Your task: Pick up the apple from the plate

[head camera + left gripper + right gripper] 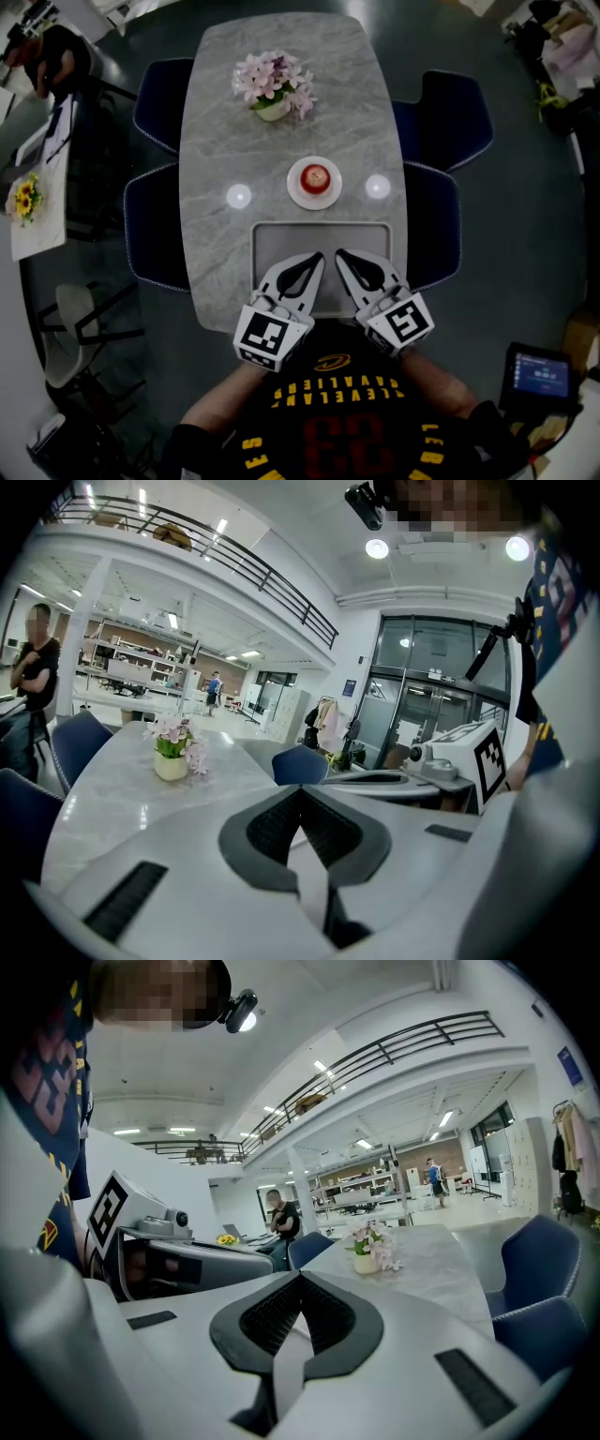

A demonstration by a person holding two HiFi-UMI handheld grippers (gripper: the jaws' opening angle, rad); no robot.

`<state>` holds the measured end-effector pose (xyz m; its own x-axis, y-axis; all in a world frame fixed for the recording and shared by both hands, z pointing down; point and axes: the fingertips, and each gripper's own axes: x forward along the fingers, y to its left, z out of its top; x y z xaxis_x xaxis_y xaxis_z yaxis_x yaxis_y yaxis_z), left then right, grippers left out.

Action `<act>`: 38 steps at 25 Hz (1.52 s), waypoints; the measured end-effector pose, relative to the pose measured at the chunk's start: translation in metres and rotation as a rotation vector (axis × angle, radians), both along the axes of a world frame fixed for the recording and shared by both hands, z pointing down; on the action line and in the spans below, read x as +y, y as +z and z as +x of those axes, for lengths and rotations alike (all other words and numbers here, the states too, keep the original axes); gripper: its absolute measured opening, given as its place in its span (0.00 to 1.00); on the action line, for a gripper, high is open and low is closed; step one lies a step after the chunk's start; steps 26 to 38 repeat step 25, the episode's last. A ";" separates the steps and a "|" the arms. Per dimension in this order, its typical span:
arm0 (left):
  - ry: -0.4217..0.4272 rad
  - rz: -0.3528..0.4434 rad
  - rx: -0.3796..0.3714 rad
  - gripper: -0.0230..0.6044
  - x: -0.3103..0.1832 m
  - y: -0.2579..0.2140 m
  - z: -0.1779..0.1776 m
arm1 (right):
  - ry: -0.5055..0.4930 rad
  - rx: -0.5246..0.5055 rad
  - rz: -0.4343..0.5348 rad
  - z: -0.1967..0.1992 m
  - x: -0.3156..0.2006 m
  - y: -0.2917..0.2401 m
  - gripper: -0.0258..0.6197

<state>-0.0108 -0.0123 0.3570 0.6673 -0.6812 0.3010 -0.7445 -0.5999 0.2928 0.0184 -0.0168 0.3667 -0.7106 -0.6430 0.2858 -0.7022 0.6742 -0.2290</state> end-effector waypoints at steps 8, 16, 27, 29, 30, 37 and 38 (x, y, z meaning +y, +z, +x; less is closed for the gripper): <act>-0.002 -0.006 -0.002 0.04 0.001 0.001 0.001 | -0.003 -0.015 0.030 0.000 0.000 -0.005 0.05; 0.003 -0.012 -0.004 0.04 0.001 0.001 0.002 | -0.006 -0.004 0.024 0.001 0.000 -0.006 0.05; 0.004 -0.021 -0.012 0.04 0.001 0.007 0.000 | -0.011 0.002 0.016 -0.001 0.000 -0.002 0.05; 0.004 -0.021 -0.012 0.04 0.001 0.007 0.000 | -0.011 0.002 0.016 -0.001 0.000 -0.002 0.05; 0.004 -0.021 -0.012 0.04 0.001 0.007 0.000 | -0.011 0.002 0.016 -0.001 0.000 -0.002 0.05; 0.004 -0.021 -0.012 0.04 0.001 0.007 0.000 | -0.011 0.002 0.016 -0.001 0.000 -0.002 0.05; 0.004 -0.021 -0.012 0.04 0.001 0.007 0.000 | -0.011 0.002 0.016 -0.001 0.000 -0.002 0.05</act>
